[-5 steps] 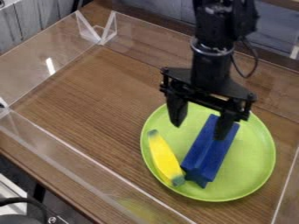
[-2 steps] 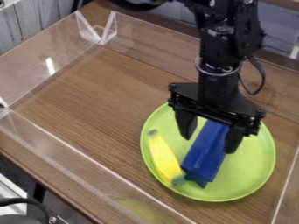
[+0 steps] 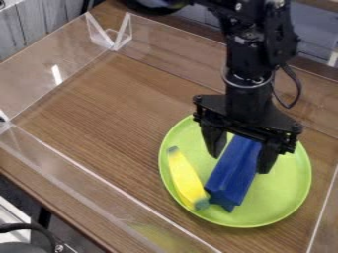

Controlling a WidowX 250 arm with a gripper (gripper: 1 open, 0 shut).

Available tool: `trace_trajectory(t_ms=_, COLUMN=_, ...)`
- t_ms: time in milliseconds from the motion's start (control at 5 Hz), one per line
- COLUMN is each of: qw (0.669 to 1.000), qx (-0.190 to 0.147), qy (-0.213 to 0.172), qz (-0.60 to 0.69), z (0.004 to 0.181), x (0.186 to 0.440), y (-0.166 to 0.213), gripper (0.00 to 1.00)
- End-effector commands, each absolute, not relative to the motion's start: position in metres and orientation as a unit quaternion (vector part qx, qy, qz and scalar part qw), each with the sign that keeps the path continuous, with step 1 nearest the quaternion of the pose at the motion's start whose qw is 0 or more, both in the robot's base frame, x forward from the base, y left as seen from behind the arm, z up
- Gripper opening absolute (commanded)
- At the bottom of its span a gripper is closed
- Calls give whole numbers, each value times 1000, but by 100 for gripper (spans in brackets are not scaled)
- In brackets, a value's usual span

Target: Remove the blue object from inside the green plate and put it on the table

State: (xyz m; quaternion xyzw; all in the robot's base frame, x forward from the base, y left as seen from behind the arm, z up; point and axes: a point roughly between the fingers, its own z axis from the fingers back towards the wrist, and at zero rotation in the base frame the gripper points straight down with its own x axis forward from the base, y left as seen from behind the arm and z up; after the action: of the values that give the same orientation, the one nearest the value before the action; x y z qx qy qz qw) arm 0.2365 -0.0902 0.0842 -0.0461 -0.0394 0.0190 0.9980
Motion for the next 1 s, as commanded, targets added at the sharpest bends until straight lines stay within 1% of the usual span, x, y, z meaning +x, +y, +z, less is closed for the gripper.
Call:
trace_trajectory(t_ms=0, qw=996, qx=-56, qy=-63, qz=13, z=93, x=241, y=-93, gripper=100)
trace_trajectory(t_ms=800, qw=996, qx=-61, qy=-70, qz=16, z=90, x=246, y=-95, gripper=100)
